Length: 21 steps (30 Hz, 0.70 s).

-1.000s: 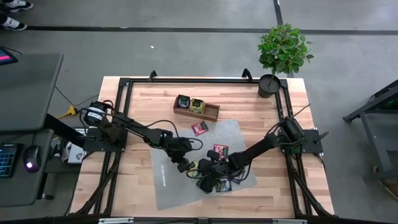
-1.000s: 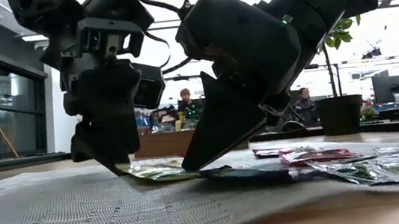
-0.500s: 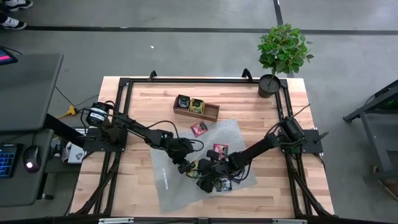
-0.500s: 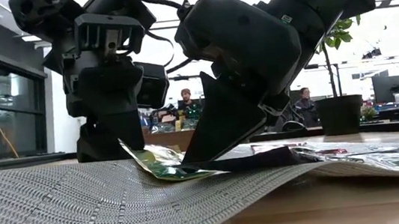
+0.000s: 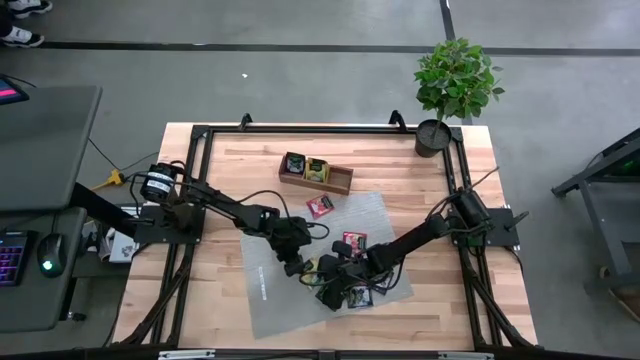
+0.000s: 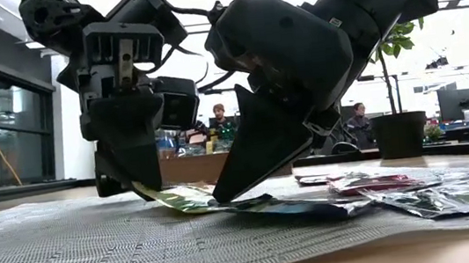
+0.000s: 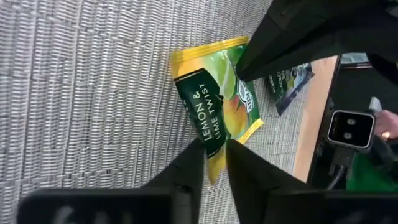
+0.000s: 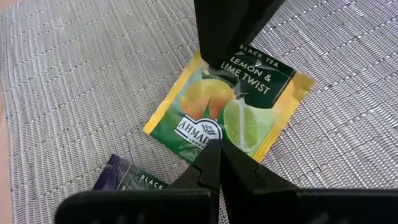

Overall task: Pick & Place Tea
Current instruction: Put the yellow tea bag into the middle section of the wooden organizer

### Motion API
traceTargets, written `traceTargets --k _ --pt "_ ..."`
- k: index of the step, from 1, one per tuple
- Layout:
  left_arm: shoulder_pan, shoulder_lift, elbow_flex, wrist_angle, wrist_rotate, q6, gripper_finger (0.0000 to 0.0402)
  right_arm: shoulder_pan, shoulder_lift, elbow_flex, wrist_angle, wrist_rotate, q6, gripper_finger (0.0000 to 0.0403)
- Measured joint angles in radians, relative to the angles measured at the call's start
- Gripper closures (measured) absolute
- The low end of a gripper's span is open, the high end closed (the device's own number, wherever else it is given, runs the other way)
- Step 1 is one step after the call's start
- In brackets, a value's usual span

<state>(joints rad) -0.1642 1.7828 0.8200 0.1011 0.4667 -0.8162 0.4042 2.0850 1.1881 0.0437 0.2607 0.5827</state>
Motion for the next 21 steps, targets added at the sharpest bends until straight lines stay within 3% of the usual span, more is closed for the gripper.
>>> traceTargets --k 5,14,21 --pt "0.000 0.000 0.000 0.001 -0.001 0.026 0.0395 0.000 0.000 0.000 0.000 -0.002 0.001 0.0403" --pt "0.000 -0.001 0.000 0.002 -0.003 0.053 0.0401 0.000 -0.014 0.000 0.000 -0.017 -0.014 0.0402" --pt "0.000 -0.002 0.002 0.002 -0.010 0.065 0.0401 -0.006 -0.129 -0.002 -0.051 -0.016 -0.112 0.0402"
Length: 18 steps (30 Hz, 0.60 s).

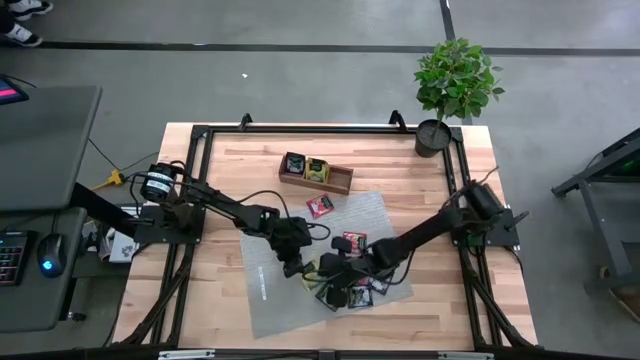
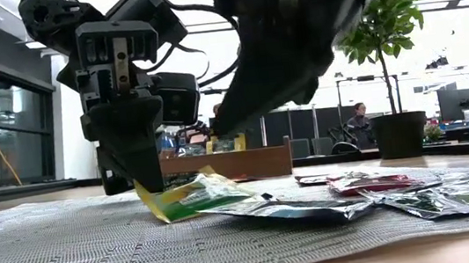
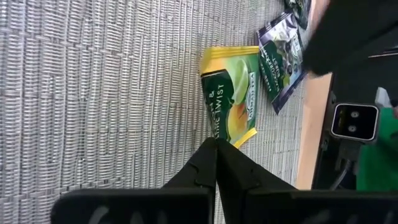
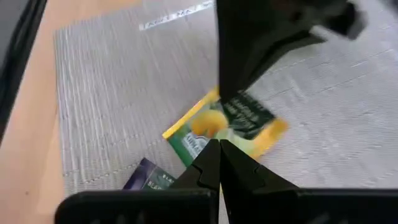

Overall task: Pick & Place Tea
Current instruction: Put the yellow tea bag into the middle section of the wooden organizer

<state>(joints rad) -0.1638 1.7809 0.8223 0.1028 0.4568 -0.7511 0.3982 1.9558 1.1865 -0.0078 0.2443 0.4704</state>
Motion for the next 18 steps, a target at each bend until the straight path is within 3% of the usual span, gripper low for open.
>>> traceTargets --k 5,11,18 --pt "0.000 0.000 0.000 0.000 -0.003 0.015 0.0401 -0.015 -0.113 0.000 -0.144 0.007 -0.005 0.0402" --pt "0.001 -0.001 0.000 -0.001 -0.007 0.041 0.0401 -0.027 -0.279 0.000 -0.434 -0.036 0.001 0.0402" --pt "0.004 -0.029 0.000 -0.008 0.000 0.067 0.0401 -0.022 -0.419 0.001 -0.673 0.028 -0.007 0.0402"
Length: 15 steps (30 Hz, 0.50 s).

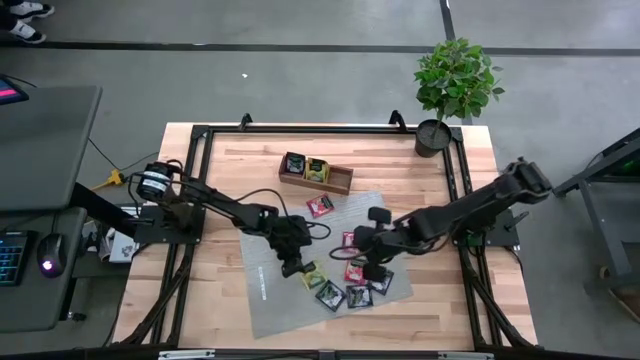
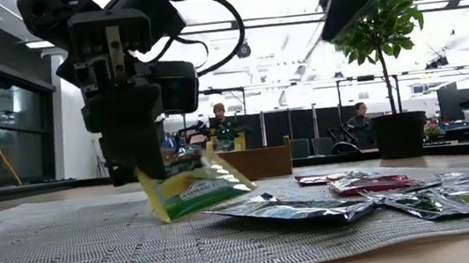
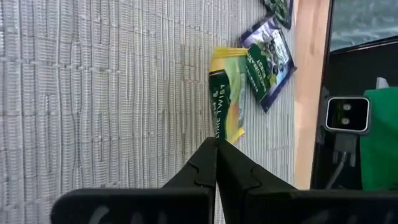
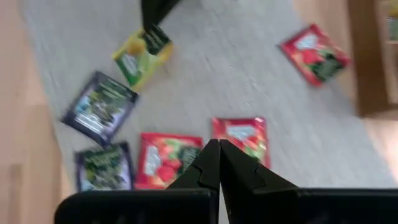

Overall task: Pick & Place Tea
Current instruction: Put the yellow tea bag into the middle section of the wooden organizer

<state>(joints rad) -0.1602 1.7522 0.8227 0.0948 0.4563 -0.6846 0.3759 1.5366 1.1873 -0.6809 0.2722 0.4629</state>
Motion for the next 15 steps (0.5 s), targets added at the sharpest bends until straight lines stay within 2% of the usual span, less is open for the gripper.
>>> traceTargets --k 9,12,15 --pt "0.090 -0.106 0.000 -0.063 -0.014 0.076 0.0401 -0.002 -0.051 0.000 -0.116 0.055 -0.026 0.0402" --pt "0.136 -0.172 -0.002 -0.146 -0.028 0.128 0.0401 -0.007 -0.052 -0.039 -0.060 0.047 -0.027 0.0402" --pt "0.181 -0.235 0.011 -0.230 -0.056 0.194 0.0401 -0.016 -0.052 -0.113 0.020 -0.010 -0.019 0.0402"
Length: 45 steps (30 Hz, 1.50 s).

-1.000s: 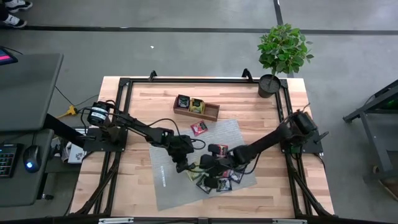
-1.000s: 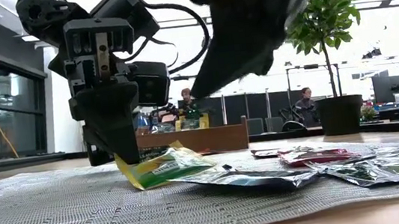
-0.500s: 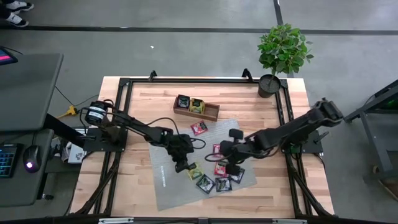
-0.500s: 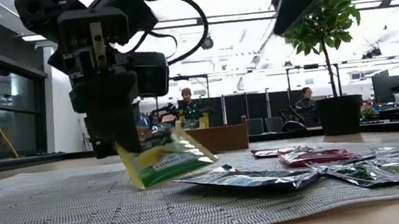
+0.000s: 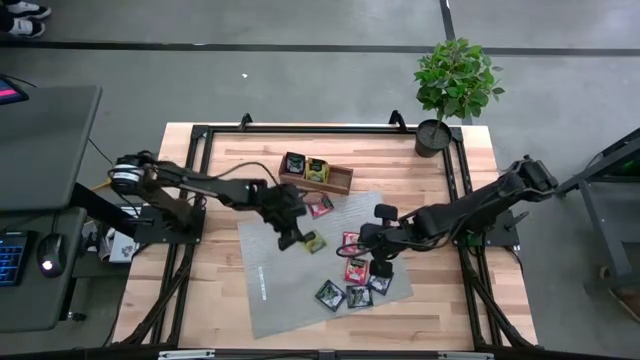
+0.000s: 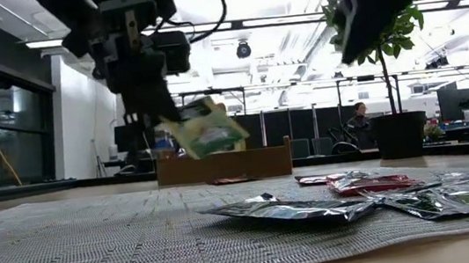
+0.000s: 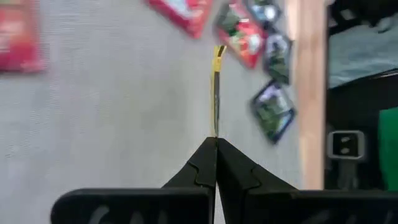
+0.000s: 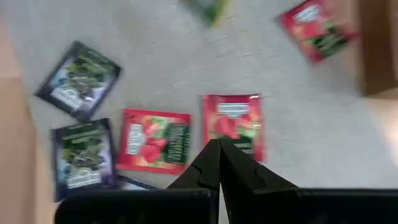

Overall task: Pick & Place Tea
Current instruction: Put the yellow tea bag into the middle section of the wooden organizer

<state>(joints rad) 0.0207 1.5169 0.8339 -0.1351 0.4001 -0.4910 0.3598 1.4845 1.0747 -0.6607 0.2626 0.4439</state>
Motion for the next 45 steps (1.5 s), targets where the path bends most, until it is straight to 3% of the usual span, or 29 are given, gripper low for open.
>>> traceTargets --k 4,10,17,23,32,45 --pt "0.062 -0.062 0.058 -0.137 -0.052 0.159 0.0401 -0.016 0.000 -0.129 0.187 -0.086 0.049 0.0402" --pt "0.185 -0.067 0.220 -0.395 -0.118 0.519 0.0401 -0.037 0.000 -0.254 0.388 -0.115 0.182 0.0402" --pt "0.354 0.028 0.429 -0.596 -0.212 0.901 0.0401 -0.061 0.000 -0.260 0.435 -0.111 0.327 0.0402" --pt "0.450 0.144 0.567 -0.655 -0.233 1.133 0.0401 -0.079 0.000 -0.259 0.493 -0.068 0.400 0.0402" --pt "0.477 0.297 0.696 -0.714 -0.264 1.304 0.0401 -0.092 0.000 -0.259 0.513 -0.039 0.450 0.0402" --pt "0.477 0.370 0.707 -0.740 -0.261 1.322 0.0401 -0.092 0.000 -0.259 0.516 -0.022 0.483 0.0402"
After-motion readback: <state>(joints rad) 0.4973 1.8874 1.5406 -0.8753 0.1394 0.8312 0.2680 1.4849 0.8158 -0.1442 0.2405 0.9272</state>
